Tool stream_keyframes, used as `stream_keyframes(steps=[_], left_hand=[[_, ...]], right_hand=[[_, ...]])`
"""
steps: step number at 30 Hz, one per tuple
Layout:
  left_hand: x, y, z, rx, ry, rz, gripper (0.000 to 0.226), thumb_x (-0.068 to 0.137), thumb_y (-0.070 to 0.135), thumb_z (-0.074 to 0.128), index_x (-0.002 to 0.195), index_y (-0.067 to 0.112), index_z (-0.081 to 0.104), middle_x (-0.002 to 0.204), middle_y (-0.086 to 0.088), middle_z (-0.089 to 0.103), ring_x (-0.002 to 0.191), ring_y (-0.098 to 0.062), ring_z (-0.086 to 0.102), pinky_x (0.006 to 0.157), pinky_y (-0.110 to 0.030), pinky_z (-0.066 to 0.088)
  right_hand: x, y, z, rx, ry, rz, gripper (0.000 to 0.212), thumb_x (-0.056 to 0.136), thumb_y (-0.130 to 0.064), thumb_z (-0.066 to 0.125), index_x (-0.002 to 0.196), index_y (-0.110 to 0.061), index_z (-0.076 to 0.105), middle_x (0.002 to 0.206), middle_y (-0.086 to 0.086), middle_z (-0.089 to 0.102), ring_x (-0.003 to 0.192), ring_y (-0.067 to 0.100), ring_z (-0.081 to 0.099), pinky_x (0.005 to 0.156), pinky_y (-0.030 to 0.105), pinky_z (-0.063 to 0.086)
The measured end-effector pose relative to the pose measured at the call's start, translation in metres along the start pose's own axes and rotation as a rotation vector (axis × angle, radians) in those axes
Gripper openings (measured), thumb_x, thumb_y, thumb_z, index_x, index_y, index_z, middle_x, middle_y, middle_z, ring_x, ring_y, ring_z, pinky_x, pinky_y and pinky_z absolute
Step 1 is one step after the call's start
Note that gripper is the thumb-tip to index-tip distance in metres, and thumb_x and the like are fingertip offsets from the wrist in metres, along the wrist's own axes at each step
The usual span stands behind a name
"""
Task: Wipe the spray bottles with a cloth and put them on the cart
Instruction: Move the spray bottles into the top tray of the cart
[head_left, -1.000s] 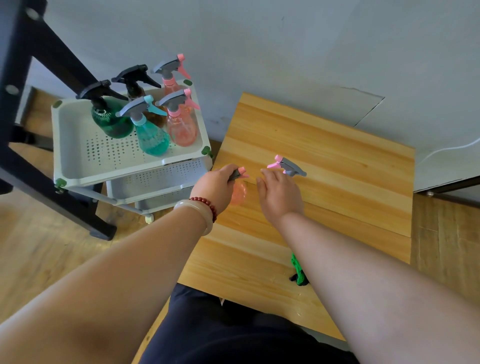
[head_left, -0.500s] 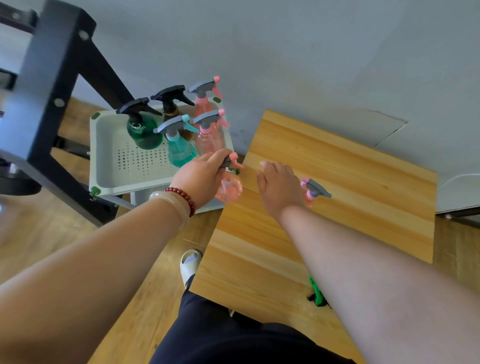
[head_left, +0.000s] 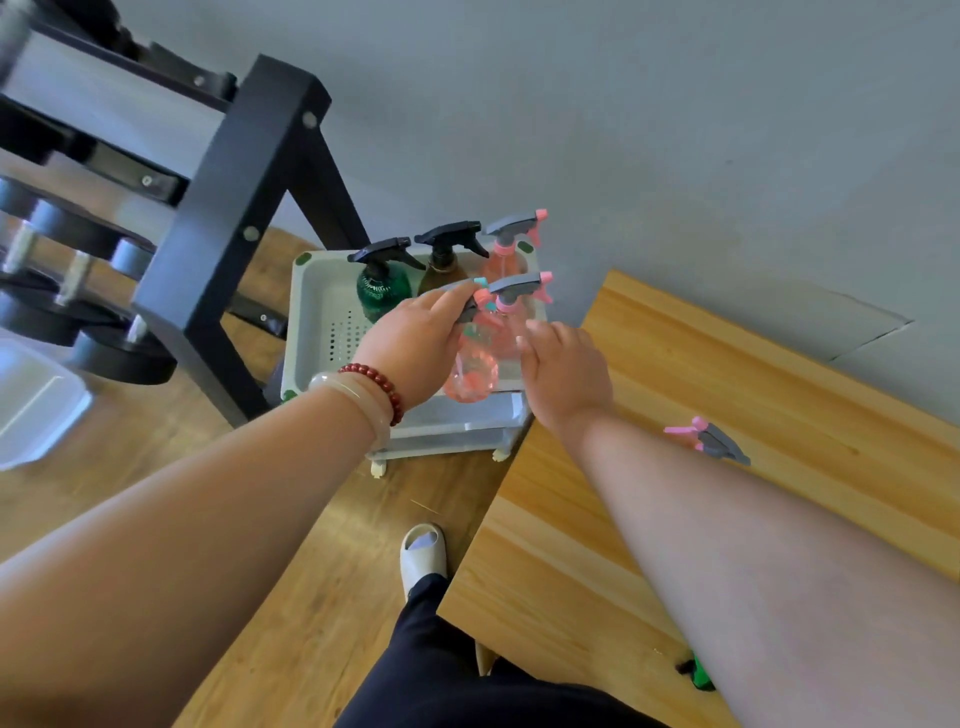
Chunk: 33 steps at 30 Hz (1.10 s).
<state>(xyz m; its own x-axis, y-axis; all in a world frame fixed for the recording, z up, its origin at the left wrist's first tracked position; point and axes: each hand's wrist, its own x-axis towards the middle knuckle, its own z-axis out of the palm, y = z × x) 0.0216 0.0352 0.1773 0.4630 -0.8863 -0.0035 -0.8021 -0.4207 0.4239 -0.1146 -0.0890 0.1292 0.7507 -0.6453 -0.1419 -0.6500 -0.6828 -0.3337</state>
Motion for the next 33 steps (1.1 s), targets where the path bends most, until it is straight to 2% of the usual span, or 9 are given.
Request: stream_keyframes(steps=[3, 9, 12, 17, 25, 33], left_hand=[[-0.003, -0.025, -0.008, 0.016, 0.028, -0.028, 0.040, 0.104, 0.019, 0.044, 0.144, 0.019, 0.041, 0.116, -0.008, 0.062, 0.098, -0.026, 0.060, 0.084, -0.040, 0.053], [-0.004, -0.068, -0.018, 0.031, 0.021, -0.107, 0.039, 0.102, 0.016, 0.050, 0.141, 0.017, 0.044, 0.122, -0.008, 0.062, 0.108, -0.027, 0.059, 0.093, -0.038, 0.049], [0.003, -0.085, -0.015, 0.020, -0.009, -0.135, 0.040, 0.102, 0.014, 0.050, 0.141, 0.017, 0.044, 0.123, -0.009, 0.061, 0.109, -0.027, 0.059, 0.093, -0.039, 0.050], [0.019, -0.105, -0.005, 0.019, -0.068, -0.158, 0.043, 0.101, 0.010, 0.051, 0.142, 0.018, 0.041, 0.120, -0.009, 0.060, 0.103, -0.027, 0.059, 0.089, -0.038, 0.052], [0.031, -0.128, 0.004, 0.050, -0.180, -0.114, 0.051, 0.099, 0.008, 0.053, 0.145, 0.021, 0.037, 0.121, -0.010, 0.058, 0.104, -0.026, 0.058, 0.091, -0.037, 0.053], [0.036, -0.126, 0.013, 0.129, -0.236, -0.071, 0.073, 0.095, 0.003, 0.058, 0.155, 0.024, 0.023, 0.133, -0.010, 0.053, 0.118, -0.029, 0.053, 0.096, -0.039, 0.050]], right_hand=[[0.007, -0.018, 0.007, 0.010, -0.002, -0.038, 0.040, 0.106, -0.032, 0.031, 0.134, -0.012, 0.052, 0.129, 0.010, 0.057, 0.117, 0.032, 0.050, 0.095, 0.041, 0.040], [0.018, -0.046, 0.025, 0.005, -0.019, -0.058, 0.047, 0.104, -0.040, 0.023, 0.125, -0.013, 0.056, 0.125, 0.007, 0.059, 0.118, 0.030, 0.051, 0.087, 0.039, 0.045], [0.023, -0.056, 0.034, -0.016, -0.048, -0.050, 0.041, 0.106, -0.034, 0.029, 0.130, -0.012, 0.053, 0.127, 0.008, 0.057, 0.120, 0.028, 0.049, 0.097, 0.040, 0.042], [0.033, -0.067, 0.044, -0.046, -0.055, -0.045, 0.043, 0.107, -0.033, 0.030, 0.137, -0.011, 0.050, 0.136, 0.009, 0.054, 0.131, 0.028, 0.043, 0.112, 0.039, 0.030], [0.044, -0.073, 0.056, -0.011, -0.018, 0.004, 0.042, 0.105, -0.033, 0.038, 0.133, -0.008, 0.055, 0.130, 0.011, 0.059, 0.123, 0.030, 0.049, 0.103, 0.044, 0.043], [0.041, -0.074, 0.060, -0.011, -0.034, 0.033, 0.044, 0.106, -0.034, 0.035, 0.141, -0.012, 0.048, 0.141, 0.009, 0.052, 0.132, 0.028, 0.043, 0.103, 0.041, 0.040]])
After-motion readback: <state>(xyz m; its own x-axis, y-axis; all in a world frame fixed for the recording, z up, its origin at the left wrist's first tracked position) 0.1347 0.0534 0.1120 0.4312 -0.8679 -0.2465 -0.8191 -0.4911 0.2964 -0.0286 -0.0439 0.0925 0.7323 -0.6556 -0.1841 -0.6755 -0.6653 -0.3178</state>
